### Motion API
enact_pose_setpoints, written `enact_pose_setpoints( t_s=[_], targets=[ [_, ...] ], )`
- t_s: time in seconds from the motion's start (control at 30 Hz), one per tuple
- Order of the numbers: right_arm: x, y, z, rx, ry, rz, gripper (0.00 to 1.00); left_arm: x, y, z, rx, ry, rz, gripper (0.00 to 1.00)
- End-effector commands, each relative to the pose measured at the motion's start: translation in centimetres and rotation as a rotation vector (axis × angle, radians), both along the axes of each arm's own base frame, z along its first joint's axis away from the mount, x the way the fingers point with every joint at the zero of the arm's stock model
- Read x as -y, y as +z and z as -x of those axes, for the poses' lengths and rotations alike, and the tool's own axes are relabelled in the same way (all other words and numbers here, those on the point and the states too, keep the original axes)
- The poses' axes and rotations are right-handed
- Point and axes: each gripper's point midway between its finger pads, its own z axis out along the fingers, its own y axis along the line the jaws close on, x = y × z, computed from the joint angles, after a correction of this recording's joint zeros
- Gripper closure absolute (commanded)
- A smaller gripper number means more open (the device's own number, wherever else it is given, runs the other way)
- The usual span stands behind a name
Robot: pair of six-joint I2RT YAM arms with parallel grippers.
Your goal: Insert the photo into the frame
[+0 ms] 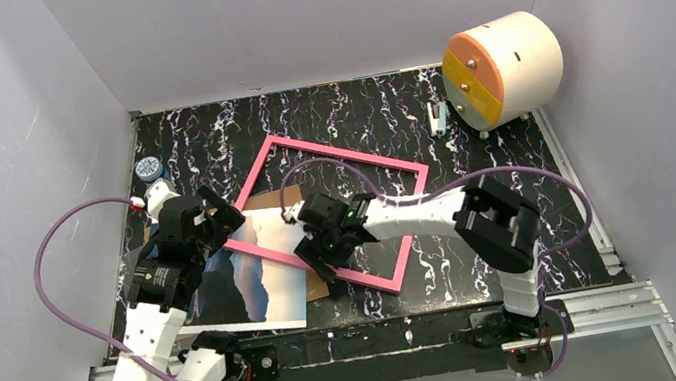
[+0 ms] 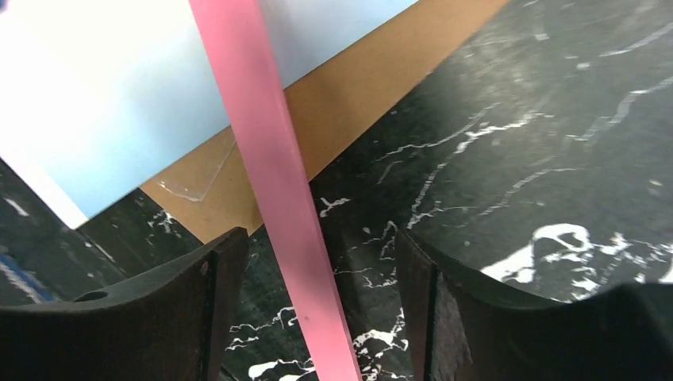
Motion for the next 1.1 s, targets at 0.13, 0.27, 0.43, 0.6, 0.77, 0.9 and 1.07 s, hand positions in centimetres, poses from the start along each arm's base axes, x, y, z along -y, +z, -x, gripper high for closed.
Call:
enact_pose_setpoints(
  t_s=[0.13, 0.27, 0.43, 0.6, 0.77, 0.9, 1.07],
  targets=[
    [-1.1, -2.3, 1.2, 0.073, 0.099, 0.131, 0.39, -1.3, 0.9, 0.7, 0.001, 0.051, -0.037, 0.02],
    [-1.3, -3.0, 0.8, 0.102, 0.088, 0.156, 0.61, -1.1, 1.3, 0.6, 0.002, 0.042, -0.032, 0.02],
    [-1.4, -1.7, 0.3, 0.158, 0.120, 0.133, 0.88, -0.3, 1.6, 0.4, 0.003, 0.010, -0.008, 0.02],
    [-2.9, 2.0, 0.2, 0.188, 0.161, 0.018, 0.97, 1.0, 0.0, 0.5, -0.058, -0.030, 0.036, 0.02],
    [-4.3, 5.6, 0.5, 0.177, 0.177, -0.123, 0.98, 3.5, -3.4, 0.6, -0.147, -0.100, 0.135, 0.02],
    [-4.7, 7.8, 0.7, 0.162, 0.169, -0.215, 0.98, 5.7, -5.3, 0.5, -0.180, -0.163, 0.226, 0.02],
    [-4.6, 10.2, 0.4, 0.137, 0.144, -0.308, 0.98, 7.3, -6.4, -0.1, -0.166, -0.211, 0.291, 0.02]
  ],
)
